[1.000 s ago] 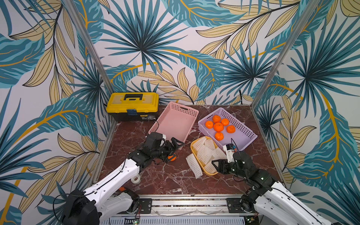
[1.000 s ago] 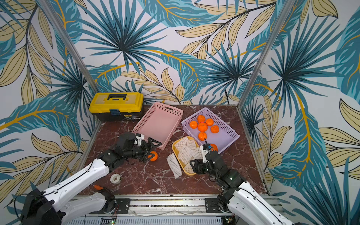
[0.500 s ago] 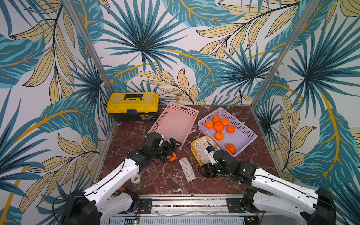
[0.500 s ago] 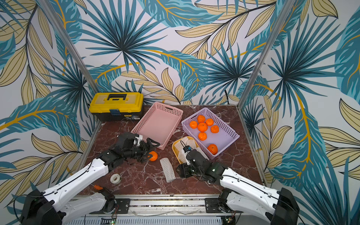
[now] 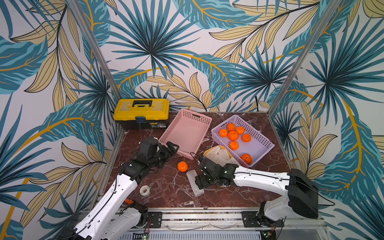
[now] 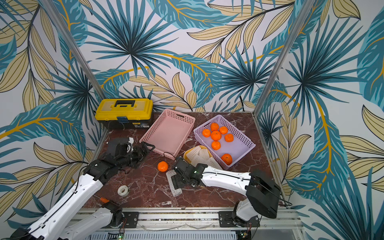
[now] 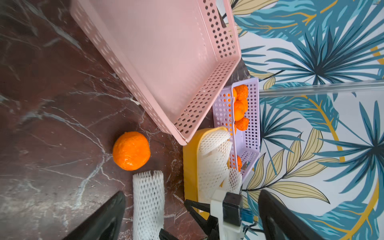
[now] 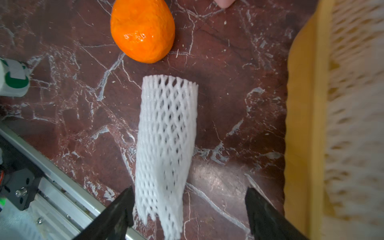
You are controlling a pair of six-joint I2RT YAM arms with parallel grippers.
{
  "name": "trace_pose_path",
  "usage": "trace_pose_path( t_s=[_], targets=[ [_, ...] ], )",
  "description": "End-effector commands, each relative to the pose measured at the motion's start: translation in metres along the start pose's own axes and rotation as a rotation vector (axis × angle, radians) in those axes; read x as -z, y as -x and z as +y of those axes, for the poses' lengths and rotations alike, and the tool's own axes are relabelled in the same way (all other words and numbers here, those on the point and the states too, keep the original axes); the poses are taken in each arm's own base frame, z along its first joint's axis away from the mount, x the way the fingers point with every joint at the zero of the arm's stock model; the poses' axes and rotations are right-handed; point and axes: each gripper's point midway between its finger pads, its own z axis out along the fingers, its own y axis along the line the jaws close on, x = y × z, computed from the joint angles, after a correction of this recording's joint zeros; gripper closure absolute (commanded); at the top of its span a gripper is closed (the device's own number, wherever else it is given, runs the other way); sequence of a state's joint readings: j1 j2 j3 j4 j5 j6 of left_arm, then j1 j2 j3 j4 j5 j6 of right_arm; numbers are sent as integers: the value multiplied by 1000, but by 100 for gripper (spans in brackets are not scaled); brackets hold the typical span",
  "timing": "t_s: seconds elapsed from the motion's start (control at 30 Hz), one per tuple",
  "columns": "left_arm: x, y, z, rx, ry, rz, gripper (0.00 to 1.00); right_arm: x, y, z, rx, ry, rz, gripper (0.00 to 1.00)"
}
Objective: Remove foam nets from oranges
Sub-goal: Place the foam net into the storage box, then pick up the foam net, then place the foam net into the storage box.
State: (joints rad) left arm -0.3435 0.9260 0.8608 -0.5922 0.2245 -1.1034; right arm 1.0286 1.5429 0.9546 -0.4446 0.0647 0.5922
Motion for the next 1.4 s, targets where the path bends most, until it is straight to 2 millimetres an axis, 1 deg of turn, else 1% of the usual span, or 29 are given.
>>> trace_pose_path(
  t_s=[0.0,0.07,0.13,0.2,0.3,0.43,0.47,0.53,0.57,0.6,0.7,0.77,0.83,0.9,0.97,1.03,1.13,1.23,1.27,1.3,1.37],
  targets=[
    [12,15,14,-24,54,-37,0,-13,-3,8,-31,-5,64,14],
    [17,22,18,-24,62,-52,0,-23,-5,7,-39,-27,96,15],
    [21,29,20,-31,71,-69,0,-30,-7,6,-43,-42,125,20],
    [24,34,22,-41,78,-85,0,-35,-9,6,-47,-52,144,26],
    [27,40,24,-66,92,-109,0,-40,-11,6,-51,-61,167,41],
    [29,45,27,-95,114,-124,0,-36,-8,7,-47,-51,157,69],
    [30,45,27,-100,118,-126,0,-32,-7,9,-43,-37,146,73],
    [31,45,27,-118,121,-125,0,-17,0,13,-25,4,95,78],
    [31,45,28,-124,126,-124,1,-9,2,13,-16,17,69,79],
    [32,45,28,-130,129,-127,0,5,7,10,-4,22,22,80],
    [34,46,28,-143,132,-132,0,43,16,-6,6,3,-98,81],
    [34,46,28,-144,130,-132,0,65,16,-19,-3,-2,-155,81],
    [34,46,29,-144,133,-131,0,85,11,-35,0,-26,-194,81],
    [33,45,29,-144,132,-126,1,97,2,-51,16,-61,-206,81],
    [33,44,29,-146,132,-122,0,102,-8,-66,29,-98,-192,81],
    [32,44,28,-145,129,-117,0,103,-17,-86,27,-171,-171,81],
    [32,44,27,-143,125,-115,0,106,-19,-113,-10,-254,-174,81],
    [33,44,26,-145,121,-115,0,102,-15,-123,-55,-234,-193,77],
    [33,44,25,-147,118,-115,0,99,-15,-122,-60,-216,-191,76],
    [33,44,25,-149,120,-116,0,96,-13,-127,-80,-214,-189,75],
    [33,44,25,-149,118,-113,0,90,-12,-126,-66,-211,-181,74]
  ],
)
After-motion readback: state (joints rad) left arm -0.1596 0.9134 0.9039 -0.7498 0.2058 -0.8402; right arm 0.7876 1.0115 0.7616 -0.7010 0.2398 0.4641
